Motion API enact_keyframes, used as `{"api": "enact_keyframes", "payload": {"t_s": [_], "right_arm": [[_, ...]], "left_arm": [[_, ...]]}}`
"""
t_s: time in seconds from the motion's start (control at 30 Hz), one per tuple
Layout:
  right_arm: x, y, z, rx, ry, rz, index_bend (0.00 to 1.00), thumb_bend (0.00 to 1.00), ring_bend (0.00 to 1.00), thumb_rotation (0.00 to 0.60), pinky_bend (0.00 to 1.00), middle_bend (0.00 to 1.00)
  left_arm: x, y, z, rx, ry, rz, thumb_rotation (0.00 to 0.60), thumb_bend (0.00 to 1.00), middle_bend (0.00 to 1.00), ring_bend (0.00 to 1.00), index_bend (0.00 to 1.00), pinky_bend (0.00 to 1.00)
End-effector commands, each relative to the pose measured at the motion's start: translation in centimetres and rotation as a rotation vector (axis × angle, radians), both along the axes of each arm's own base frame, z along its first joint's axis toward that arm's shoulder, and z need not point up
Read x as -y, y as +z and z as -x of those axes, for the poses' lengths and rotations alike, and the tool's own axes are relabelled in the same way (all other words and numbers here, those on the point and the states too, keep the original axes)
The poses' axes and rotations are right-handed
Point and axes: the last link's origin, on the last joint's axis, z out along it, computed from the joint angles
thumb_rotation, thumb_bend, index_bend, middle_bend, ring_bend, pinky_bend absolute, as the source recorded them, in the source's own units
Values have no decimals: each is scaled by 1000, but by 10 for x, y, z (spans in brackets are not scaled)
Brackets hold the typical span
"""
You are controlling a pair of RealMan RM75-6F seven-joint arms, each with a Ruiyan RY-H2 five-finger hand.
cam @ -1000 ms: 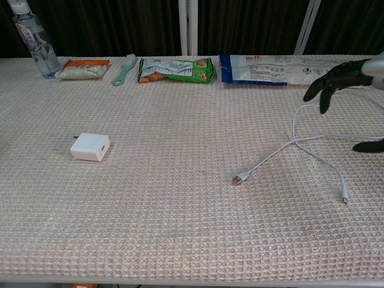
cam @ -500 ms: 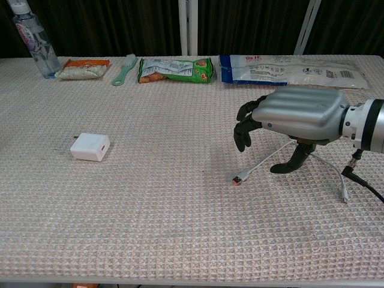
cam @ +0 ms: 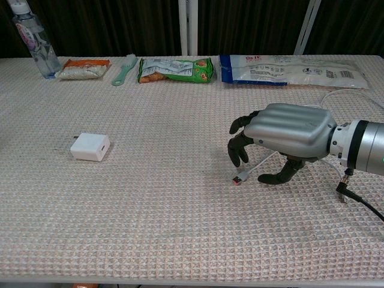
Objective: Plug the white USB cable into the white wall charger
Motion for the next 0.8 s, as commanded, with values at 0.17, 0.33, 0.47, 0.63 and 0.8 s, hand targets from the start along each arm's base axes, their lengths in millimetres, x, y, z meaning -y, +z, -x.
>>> {"api": "enact_keyframes", "payload": {"t_s": [0.17, 0.33, 0.47, 0.63, 0.8], "right_arm": [[0, -6, -1, -2, 0, 10, 428, 263, 156, 600, 227, 439], [0, -8, 1, -6, -5, 9, 435, 269, 160, 600, 227, 449], [-1, -11, 0, -7, -3, 5, 435, 278, 170, 600, 227, 458], [0, -14, 1, -12, -11, 5, 440, 293, 177, 600, 227, 466], [0, -15, 1, -5, -15, 4, 445, 303, 181, 600, 227, 466]], "left_arm": [[0, -1, 2, 3, 1, 1, 600, 55, 127, 0, 143, 0], [0, -1, 3, 4, 2, 2, 600, 55, 127, 0, 144, 0], [0, -1, 3, 5, 1, 2, 600, 55, 127, 0, 143, 0], [0, -2, 3, 5, 1, 3, 600, 55, 127, 0, 143, 0], [0, -2, 4, 6, 3, 4, 600, 55, 127, 0, 144, 0]]}}
